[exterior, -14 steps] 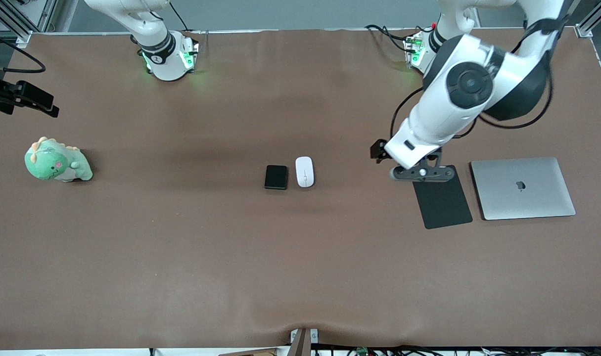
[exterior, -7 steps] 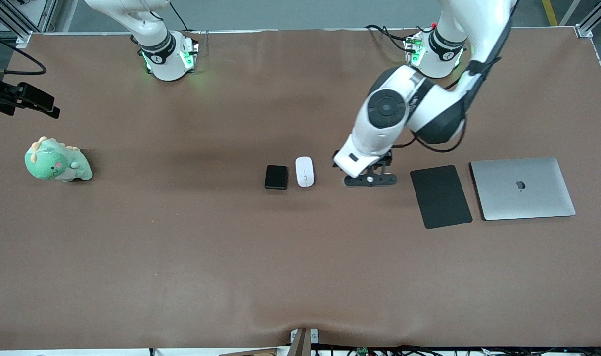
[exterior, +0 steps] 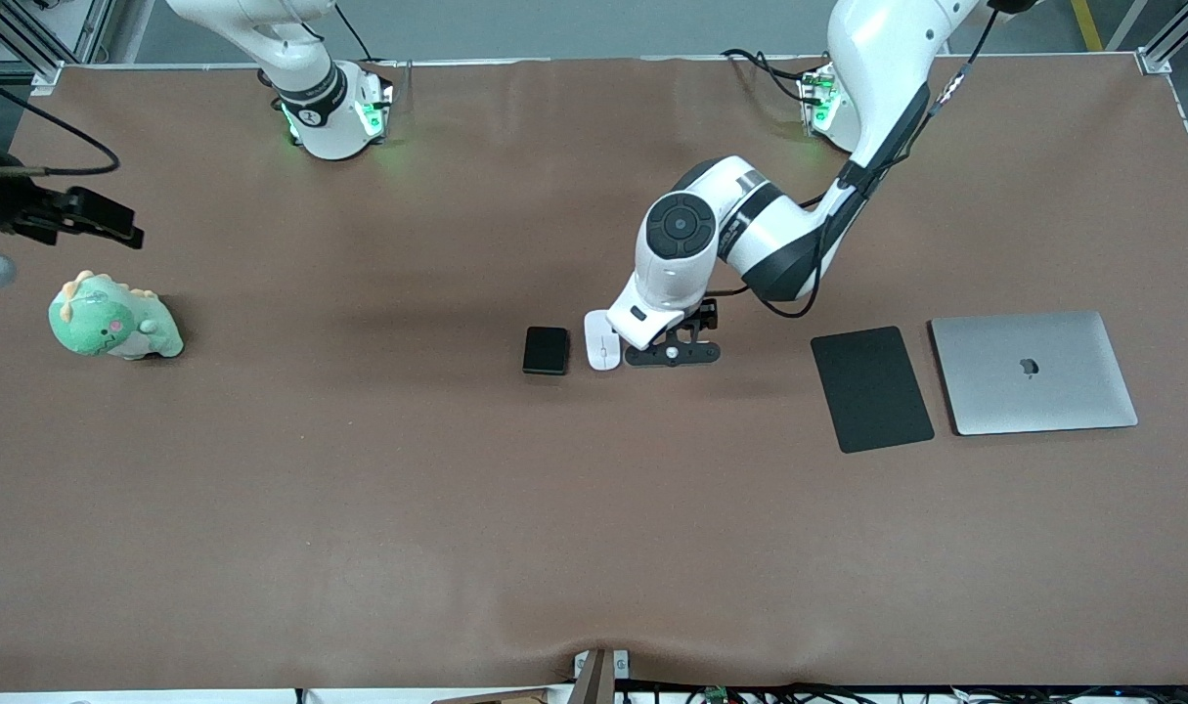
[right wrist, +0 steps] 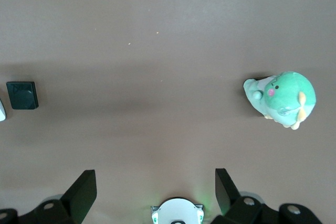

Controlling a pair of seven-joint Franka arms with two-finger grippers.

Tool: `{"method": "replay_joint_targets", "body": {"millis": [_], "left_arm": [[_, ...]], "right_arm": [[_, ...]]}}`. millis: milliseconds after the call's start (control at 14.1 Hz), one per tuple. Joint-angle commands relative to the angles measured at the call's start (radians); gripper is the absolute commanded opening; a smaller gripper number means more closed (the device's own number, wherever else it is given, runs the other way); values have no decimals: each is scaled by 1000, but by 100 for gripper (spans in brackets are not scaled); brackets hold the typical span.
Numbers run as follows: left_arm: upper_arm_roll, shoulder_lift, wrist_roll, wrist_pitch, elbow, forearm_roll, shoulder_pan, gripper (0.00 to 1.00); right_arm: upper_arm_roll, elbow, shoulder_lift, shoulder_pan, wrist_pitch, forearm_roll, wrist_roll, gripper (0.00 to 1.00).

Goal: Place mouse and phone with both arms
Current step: 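Reach the left gripper over the white mouse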

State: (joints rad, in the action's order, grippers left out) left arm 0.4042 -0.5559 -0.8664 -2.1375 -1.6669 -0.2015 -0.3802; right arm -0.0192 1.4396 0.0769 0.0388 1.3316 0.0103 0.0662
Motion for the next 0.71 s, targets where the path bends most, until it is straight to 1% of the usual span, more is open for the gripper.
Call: {"method": "replay_joint_targets", "body": {"millis": [0,142,427,640], "left_arm": [[-7,-39,-66,-44,10,-33,-52,100],[-7,-53,-95,-48,12,-65,-57,100],[-8,-94,-108,-116,12,-68,-78,100],[-10,-153,-181,-153,41,-110,-106,100]], "right_arm": [[-1,-13,6,3,-8,-3,-6,100],[-2,-13,6,0,-8,2,-5,100],[-5,-11,17,-5,-6,-6,-12,100],[-5,-13,18,-17,-3,-6,-14,100]]}}
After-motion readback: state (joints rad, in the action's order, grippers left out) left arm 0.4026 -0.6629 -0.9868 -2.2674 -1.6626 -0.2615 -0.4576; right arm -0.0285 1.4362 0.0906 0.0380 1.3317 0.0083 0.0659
